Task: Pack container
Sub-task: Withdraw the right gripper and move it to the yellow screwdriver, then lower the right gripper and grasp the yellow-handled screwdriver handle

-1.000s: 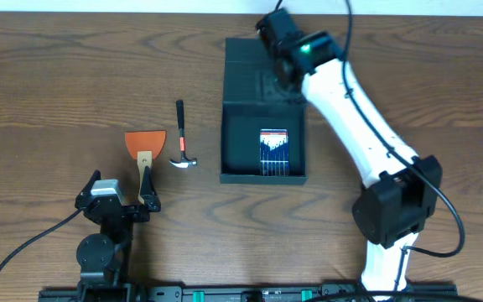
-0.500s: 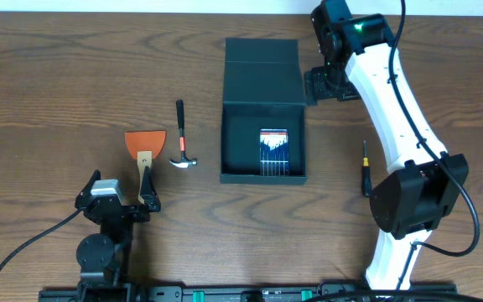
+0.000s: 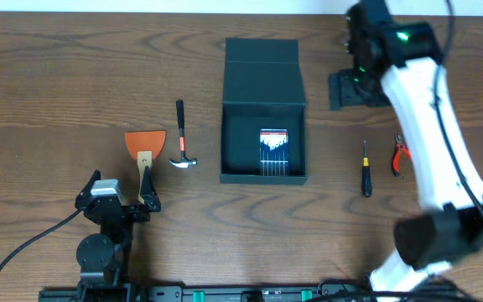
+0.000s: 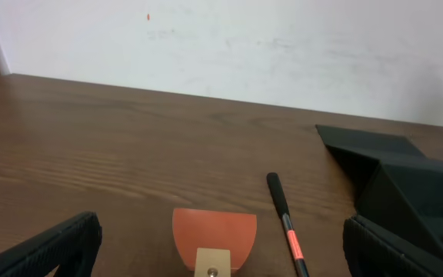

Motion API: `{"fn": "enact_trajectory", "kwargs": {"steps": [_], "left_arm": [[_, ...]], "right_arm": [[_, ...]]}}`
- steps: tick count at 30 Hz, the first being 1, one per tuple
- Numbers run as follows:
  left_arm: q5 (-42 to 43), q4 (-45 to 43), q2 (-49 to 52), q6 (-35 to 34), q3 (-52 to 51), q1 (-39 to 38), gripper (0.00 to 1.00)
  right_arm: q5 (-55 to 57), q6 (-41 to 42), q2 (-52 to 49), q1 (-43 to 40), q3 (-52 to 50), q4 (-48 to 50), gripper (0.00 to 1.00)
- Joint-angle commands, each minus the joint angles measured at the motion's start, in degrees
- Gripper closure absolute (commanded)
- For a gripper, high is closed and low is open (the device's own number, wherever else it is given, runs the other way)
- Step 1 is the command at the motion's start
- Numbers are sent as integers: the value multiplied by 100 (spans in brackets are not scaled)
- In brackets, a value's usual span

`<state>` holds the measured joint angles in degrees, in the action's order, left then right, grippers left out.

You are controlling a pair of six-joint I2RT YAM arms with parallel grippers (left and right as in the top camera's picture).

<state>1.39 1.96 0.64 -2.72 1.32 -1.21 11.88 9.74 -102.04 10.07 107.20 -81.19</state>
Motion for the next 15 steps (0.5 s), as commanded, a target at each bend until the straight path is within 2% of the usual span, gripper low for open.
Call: {"fn": "enact_trajectory", "kwargs": {"steps": [1, 8, 15], "left_arm": [[-52, 210, -2, 59, -107, 28, 1], [-52, 208, -2, 59, -107, 28, 1], [-52, 210, -2, 57, -107, 28, 2]], "right_arm": [[-234, -219, 570, -271, -966, 352, 6], [-820, -518, 1639, -986, -3392, 1427, 1], [-1108, -673, 1484, -1408, -4719, 2157, 5]]}}
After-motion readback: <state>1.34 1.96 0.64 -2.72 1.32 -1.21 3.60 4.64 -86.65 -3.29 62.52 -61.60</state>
